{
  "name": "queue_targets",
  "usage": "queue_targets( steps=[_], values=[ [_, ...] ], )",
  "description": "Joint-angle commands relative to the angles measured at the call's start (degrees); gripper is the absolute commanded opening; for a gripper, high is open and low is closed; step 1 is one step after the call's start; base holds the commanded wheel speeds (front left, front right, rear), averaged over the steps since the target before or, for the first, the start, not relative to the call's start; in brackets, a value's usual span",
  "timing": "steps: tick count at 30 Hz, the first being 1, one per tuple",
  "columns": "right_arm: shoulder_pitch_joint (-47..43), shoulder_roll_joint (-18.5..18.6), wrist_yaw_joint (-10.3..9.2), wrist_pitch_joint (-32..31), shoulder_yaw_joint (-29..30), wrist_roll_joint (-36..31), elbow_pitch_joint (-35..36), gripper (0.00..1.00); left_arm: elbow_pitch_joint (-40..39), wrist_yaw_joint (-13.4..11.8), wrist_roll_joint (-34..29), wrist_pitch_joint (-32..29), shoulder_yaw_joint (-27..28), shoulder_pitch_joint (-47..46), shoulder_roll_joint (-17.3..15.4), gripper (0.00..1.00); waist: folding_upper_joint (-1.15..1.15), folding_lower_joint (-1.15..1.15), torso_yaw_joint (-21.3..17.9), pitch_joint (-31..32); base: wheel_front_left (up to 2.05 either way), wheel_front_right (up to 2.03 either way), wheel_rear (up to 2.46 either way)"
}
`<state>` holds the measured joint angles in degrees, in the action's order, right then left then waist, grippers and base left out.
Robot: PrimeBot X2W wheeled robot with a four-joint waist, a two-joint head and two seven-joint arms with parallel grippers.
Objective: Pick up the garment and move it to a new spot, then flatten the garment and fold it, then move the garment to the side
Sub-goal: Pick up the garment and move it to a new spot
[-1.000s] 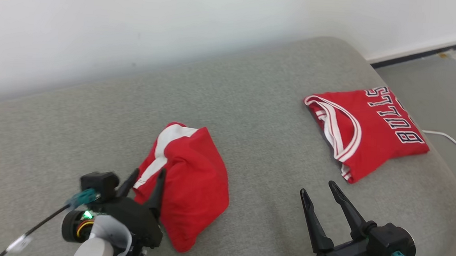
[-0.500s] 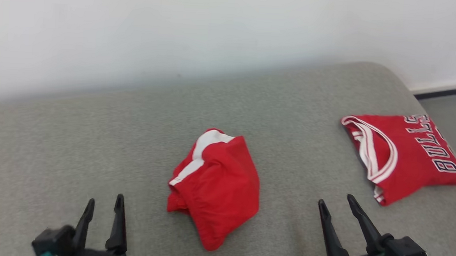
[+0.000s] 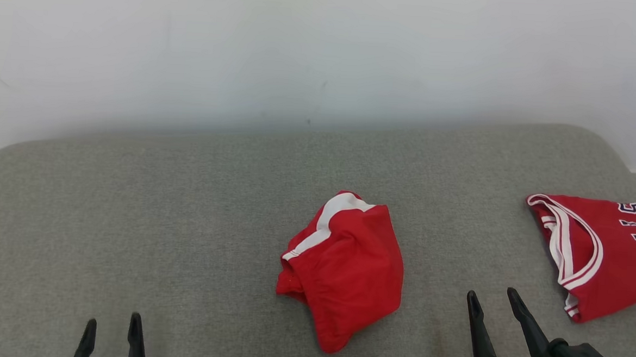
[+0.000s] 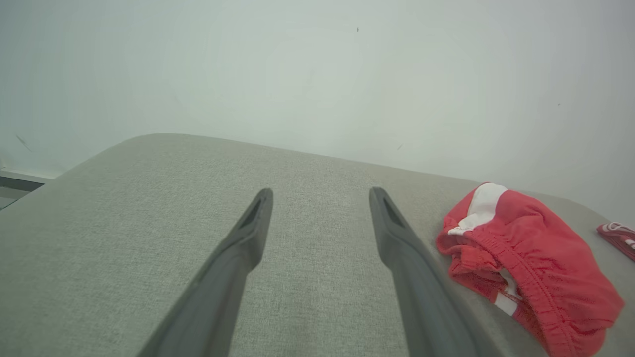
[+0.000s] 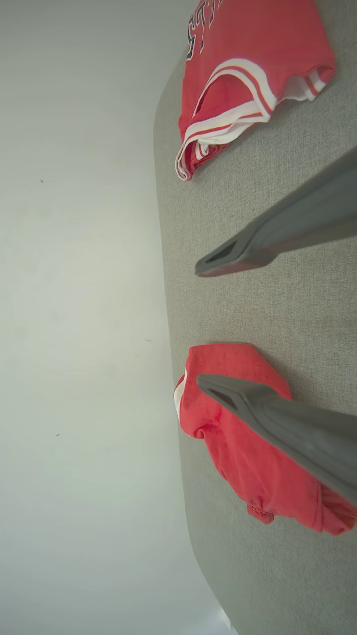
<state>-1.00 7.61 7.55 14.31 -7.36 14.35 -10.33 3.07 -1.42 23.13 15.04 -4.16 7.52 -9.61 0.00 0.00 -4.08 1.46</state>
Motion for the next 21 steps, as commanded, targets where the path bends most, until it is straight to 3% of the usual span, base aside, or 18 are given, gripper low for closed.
queue_targets(
  steps=[1, 10, 21],
  values=[
    [-0.6, -0.2, -0.16, 0.2, 0.2, -0.3, -0.4, 1.0, -0.5, 0.6, -1.0, 0.1, 0.5, 1.7, 0.3, 1.0, 0.0, 0.0, 1.0, 0.9, 0.0, 0.0, 0.0],
    [-2.0, -0.3, -0.16, 0.5, 2.6, -0.8, -2.5, 1.0, -1.1, 4.0, -5.0, 0.2, 5.3, 6.0, 3.1, 1.0, 0.0, 0.0, 2.6, 1.8, 0.0, 0.0, 0.0],
    [-3.0, -0.8, -0.16, 0.7, 4.0, -1.3, -4.4, 1.0, 0.1, 6.9, -7.9, 0.2, 6.6, 6.2, 5.0, 1.0, 0.0, 0.0, 1.8, 1.8, 0.0, 0.0, 0.0]
  ],
)
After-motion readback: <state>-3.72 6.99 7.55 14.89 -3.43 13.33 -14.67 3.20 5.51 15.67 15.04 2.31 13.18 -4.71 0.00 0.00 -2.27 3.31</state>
